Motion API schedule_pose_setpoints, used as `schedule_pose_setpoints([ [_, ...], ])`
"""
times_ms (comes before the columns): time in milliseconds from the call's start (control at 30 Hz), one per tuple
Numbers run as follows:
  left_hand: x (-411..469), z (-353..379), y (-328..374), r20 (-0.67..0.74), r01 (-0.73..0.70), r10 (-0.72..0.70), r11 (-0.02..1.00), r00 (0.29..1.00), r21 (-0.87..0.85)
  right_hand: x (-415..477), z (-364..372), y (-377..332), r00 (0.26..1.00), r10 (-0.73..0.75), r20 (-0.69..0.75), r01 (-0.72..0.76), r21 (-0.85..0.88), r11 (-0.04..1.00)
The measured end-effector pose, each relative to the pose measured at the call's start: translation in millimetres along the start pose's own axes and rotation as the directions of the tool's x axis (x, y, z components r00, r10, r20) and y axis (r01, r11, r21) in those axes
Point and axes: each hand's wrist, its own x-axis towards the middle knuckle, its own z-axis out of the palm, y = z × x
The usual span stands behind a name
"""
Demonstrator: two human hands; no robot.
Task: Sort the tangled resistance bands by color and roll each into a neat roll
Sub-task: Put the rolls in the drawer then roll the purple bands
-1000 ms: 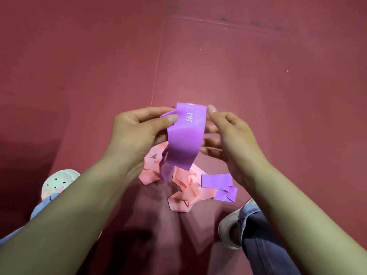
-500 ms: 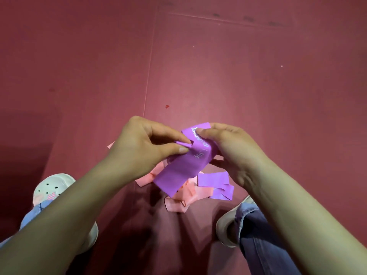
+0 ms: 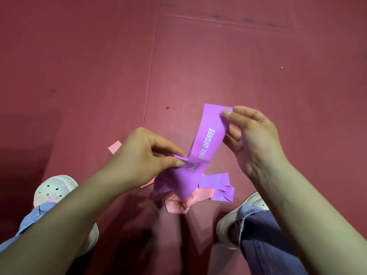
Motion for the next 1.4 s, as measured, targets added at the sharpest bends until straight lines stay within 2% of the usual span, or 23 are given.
schedule_pose_setpoints([
  [200,6,-2,-13,-0.106,0.152,-0.149,0.988,0.983,0.024,-4,5,1,0.993,-0.054,0.109,0.067,-0.120,0.991],
  [333,11,-11,-20,-0.256,0.244,-0.275,0.959,0.927,-0.145,-6,6,1,0.973,-0.073,0.219,0.098,-0.106,0.989],
  [500,14,-20,-22,-0.401,0.207,-0.343,0.916,0.850,-0.344,-8,7,-3,0.896,-0.207,0.394,0.234,-0.021,0.972],
  [600,13,-15,-20,-0.409,0.155,-0.305,0.920,0.860,-0.360,-11,9,-3,0.862,-0.234,0.449,0.274,-0.023,0.962],
  [733,11,-8,-8,-0.331,0.038,-0.163,0.935,0.929,-0.353,-13,12,5,0.834,-0.226,0.504,0.328,-0.122,0.937],
  [833,9,-5,-2,-0.290,-0.040,-0.021,0.979,0.957,-0.202,-14,11,7,0.819,-0.211,0.534,0.382,-0.231,0.895],
  [933,6,1,0,-0.271,-0.072,0.049,0.995,0.961,-0.075,-15,11,7,0.803,-0.183,0.567,0.378,-0.247,0.892],
  [1000,5,2,-2,-0.338,-0.067,0.052,0.997,0.940,-0.034,-15,12,6,0.803,-0.169,0.571,0.362,-0.242,0.900],
  [1100,6,-4,-3,-0.421,-0.051,0.019,0.996,0.907,-0.066,-16,12,7,0.792,-0.150,0.592,0.366,-0.264,0.892],
  [1233,9,-10,-3,-0.412,-0.026,-0.026,0.992,0.911,-0.120,-17,12,8,0.776,-0.123,0.619,0.371,-0.290,0.882],
  [1333,8,-8,-3,-0.417,-0.016,-0.046,0.989,0.908,-0.145,-15,12,8,0.795,-0.118,0.595,0.339,-0.274,0.900],
  [1400,7,-9,-3,-0.428,-0.026,-0.041,0.989,0.903,-0.149,-12,11,8,0.836,-0.113,0.536,0.300,-0.274,0.914],
])
